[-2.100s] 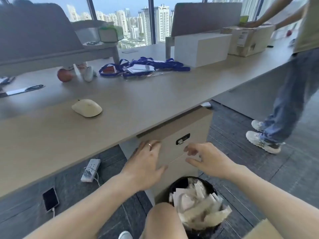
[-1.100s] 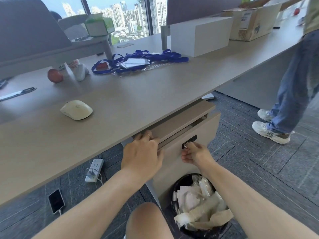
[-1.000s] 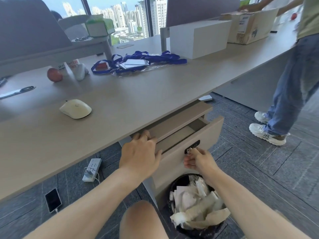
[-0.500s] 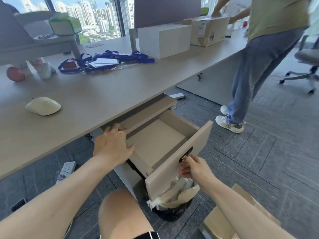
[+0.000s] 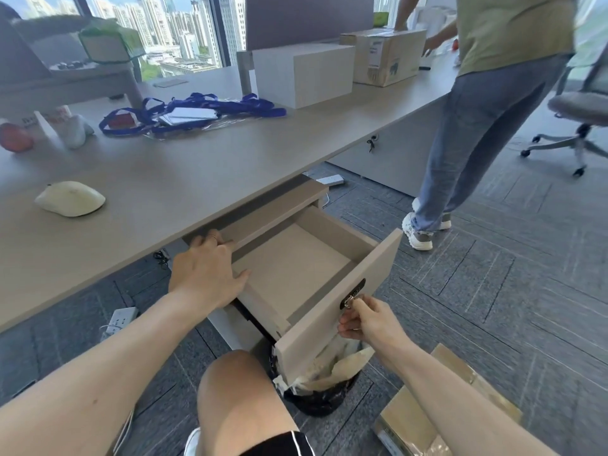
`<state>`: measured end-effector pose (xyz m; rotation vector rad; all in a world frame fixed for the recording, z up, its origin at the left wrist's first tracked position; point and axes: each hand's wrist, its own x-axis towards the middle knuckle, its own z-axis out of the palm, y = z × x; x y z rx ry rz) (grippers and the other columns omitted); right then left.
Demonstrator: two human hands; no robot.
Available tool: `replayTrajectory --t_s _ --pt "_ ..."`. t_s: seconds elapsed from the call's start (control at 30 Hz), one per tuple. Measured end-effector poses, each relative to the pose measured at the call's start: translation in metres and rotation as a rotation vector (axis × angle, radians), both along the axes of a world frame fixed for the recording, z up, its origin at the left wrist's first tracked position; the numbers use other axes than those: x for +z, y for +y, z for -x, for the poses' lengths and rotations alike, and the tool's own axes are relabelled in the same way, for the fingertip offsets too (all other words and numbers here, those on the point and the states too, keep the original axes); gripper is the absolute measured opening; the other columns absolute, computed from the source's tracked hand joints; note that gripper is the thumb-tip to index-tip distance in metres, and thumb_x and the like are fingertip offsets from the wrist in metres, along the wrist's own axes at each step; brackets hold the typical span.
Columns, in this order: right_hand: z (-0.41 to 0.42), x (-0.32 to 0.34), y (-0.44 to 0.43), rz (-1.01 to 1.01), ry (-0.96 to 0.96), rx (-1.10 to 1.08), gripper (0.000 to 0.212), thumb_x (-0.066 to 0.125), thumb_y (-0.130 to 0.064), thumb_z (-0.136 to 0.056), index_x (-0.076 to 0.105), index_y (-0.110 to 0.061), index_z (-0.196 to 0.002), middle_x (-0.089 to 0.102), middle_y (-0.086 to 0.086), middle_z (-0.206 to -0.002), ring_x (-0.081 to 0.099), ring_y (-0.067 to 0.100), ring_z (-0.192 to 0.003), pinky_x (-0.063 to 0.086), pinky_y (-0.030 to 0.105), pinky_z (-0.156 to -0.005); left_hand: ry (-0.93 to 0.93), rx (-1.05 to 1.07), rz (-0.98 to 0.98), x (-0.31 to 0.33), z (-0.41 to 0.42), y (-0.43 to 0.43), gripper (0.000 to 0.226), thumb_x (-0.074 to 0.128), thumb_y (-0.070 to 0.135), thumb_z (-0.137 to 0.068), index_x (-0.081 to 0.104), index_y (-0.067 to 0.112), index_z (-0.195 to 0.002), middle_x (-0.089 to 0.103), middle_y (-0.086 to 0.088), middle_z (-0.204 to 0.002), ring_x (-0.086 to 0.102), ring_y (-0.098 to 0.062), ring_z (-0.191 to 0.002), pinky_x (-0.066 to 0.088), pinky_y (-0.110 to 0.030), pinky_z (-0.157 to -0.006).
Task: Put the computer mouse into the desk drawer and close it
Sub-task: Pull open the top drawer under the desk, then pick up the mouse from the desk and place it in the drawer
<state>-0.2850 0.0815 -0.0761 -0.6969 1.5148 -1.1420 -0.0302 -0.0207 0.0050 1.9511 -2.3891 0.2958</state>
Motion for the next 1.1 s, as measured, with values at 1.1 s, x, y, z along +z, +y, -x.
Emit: replayTrajectory --t_s 1.1 --pt "-0.299 0.207 -0.19 0.769 1.224 0.961 0.053 0.053 -0.06 -0.085 0.046 -0.034 -0.131 0.051 -0.003 -0.132 0.052 0.019 -0.114 0.046 0.04 -0.096 0.3 0.361 -0.348 0.112 -0.298 0.015 0.097 0.053 0.08 -0.076 0.022 0.035 -0.157 0.018 0.001 -0.164 0.022 -0.018 -0.149 0.022 -0.034 -0.119"
